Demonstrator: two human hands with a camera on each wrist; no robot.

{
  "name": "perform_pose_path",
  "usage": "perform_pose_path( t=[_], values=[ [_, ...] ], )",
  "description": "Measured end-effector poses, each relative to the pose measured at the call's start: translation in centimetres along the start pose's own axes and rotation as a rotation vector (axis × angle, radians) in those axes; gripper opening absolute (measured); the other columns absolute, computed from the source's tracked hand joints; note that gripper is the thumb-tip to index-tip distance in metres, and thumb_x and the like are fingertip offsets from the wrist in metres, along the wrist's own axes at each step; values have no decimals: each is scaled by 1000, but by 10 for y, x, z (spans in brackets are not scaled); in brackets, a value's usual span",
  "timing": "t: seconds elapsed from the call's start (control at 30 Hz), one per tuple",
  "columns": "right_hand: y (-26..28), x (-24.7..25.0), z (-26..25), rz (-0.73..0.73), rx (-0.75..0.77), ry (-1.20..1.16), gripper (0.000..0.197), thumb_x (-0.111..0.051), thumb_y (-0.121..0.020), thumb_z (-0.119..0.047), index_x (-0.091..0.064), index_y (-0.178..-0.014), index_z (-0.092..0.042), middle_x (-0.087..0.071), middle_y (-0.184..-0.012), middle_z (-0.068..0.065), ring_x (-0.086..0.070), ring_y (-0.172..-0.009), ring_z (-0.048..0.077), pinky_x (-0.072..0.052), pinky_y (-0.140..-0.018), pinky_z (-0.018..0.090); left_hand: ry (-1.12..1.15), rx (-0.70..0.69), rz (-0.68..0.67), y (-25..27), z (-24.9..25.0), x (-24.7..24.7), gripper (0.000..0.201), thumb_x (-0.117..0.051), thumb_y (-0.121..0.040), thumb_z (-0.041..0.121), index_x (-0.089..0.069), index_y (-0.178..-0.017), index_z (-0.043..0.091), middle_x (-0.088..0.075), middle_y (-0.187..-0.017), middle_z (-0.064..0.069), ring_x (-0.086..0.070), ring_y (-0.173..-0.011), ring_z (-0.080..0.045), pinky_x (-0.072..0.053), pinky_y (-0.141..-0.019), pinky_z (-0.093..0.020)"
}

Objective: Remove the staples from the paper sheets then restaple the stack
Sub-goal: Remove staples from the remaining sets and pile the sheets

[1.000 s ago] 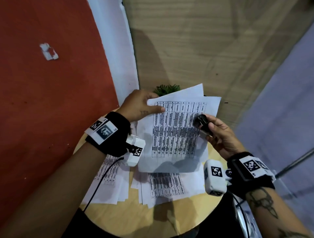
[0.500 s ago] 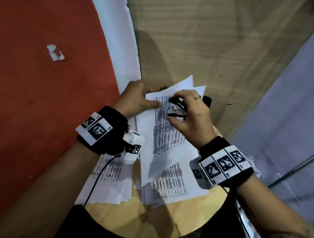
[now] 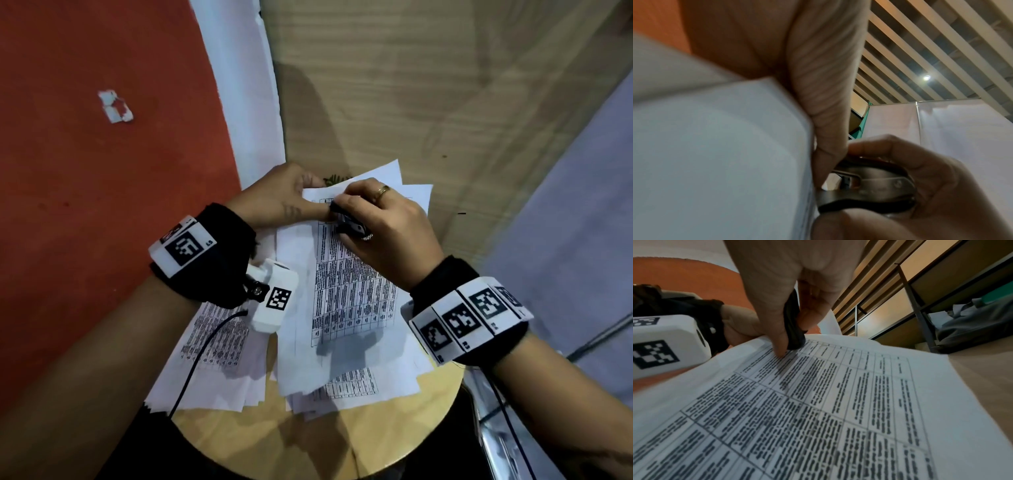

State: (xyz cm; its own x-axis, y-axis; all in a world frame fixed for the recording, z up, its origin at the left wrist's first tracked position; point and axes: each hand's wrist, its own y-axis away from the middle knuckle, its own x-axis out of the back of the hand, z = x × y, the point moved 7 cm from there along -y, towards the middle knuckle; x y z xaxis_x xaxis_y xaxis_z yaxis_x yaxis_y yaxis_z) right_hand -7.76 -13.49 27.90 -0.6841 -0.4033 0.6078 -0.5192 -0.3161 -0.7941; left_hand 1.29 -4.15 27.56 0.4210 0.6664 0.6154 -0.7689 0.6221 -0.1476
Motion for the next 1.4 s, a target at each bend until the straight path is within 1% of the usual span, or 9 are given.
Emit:
perform_pose_path(
  t=[0.2, 0.33, 0.5, 0.63, 0.8, 0.97, 1.07, 1.17, 1.4],
  values=[
    [0, 6, 1, -2, 9, 7, 34, -81, -58, -6, -70, -90, -3, -68, -90, 13, -66, -73, 30, -52, -46, 31, 105, -8, -54, 3, 7, -5, 14, -80, -67, 17, -71, -73, 10, -62, -70, -2, -52, -65, -5, -43, -59, -19],
    [-1, 10, 2, 10, 9, 1, 31, -75, -61, -9, -70, -90, -3, -67, -91, 13, -66, -73, 30, -52, -47, 32, 133, -6, -52, 3, 11, -6, 14, -78, -65, 18, -69, -72, 9, -62, -68, 0, -53, -65, -7, -43, -59, -20],
    [-1, 12, 1, 26, 12, -3, 31, -74, -61, -10, -70, -91, -2, -67, -91, 14, -66, -72, 30, -53, -49, 31, 134, -4, -55, 4, 14, -6, 24, -75, -64, 18, -69, -79, 0, -62, -75, -9, -53, -69, -13, -42, -61, -24],
    [-4, 11, -1, 26, 37, 24, 31, -75, -59, -11, -70, -88, -2, -67, -88, 13, -65, -69, 30, -52, -45, 31, 132, 5, -76, 7, 16, -4, 8, -77, -73, 6, -69, -74, 9, -64, -67, 0, -55, -62, -5, -44, -56, -16],
    [-5, 9, -2, 10, 86, 38, 30, -74, -59, -16, -70, -85, -1, -67, -84, 14, -65, -66, 30, -51, -42, 32, 226, 63, -114, 8, 8, -5, 21, -70, -74, -9, -70, -71, 12, -66, -60, 5, -57, -55, -5, -48, -56, -15],
    [-7, 7, -3, -10, 106, 38, 26, -74, -61, -16, -69, -82, 0, -66, -80, 14, -65, -67, 30, -50, -44, 30, 265, 72, -134, 8, 3, -5, 25, -73, -71, -5, -75, -65, 19, -69, -65, 2, -60, -59, -8, -51, -62, -20],
    [-7, 8, -4, -10, 106, 37, 24, -75, -62, -16, -69, -80, 0, -66, -78, 13, -65, -66, 30, -50, -43, 29, 270, 98, -124, 9, 1, -5, 14, -77, -65, 3, -75, -69, 16, -70, -71, -3, -61, -66, -14, -50, -68, -25],
    [-7, 9, -5, 1, 105, 35, 22, -77, -62, -14, -68, -78, 0, -66, -76, 13, -64, -64, 30, -50, -43, 29, 279, 111, -126, 9, 2, -6, 16, -78, -60, 10, -74, -75, 11, -68, -76, -10, -60, -70, -18, -50, -70, -27],
    [-9, 13, 0, -23, 42, 27, 29, -78, -64, -24, -71, -86, -6, -67, -80, 9, -64, -64, 28, -49, -46, 26, 258, 135, -115, 9, 2, -5, 16, -75, -68, 2, -71, -84, 2, -69, -71, -5, -61, -63, -13, -50, -63, -21]
  ],
)
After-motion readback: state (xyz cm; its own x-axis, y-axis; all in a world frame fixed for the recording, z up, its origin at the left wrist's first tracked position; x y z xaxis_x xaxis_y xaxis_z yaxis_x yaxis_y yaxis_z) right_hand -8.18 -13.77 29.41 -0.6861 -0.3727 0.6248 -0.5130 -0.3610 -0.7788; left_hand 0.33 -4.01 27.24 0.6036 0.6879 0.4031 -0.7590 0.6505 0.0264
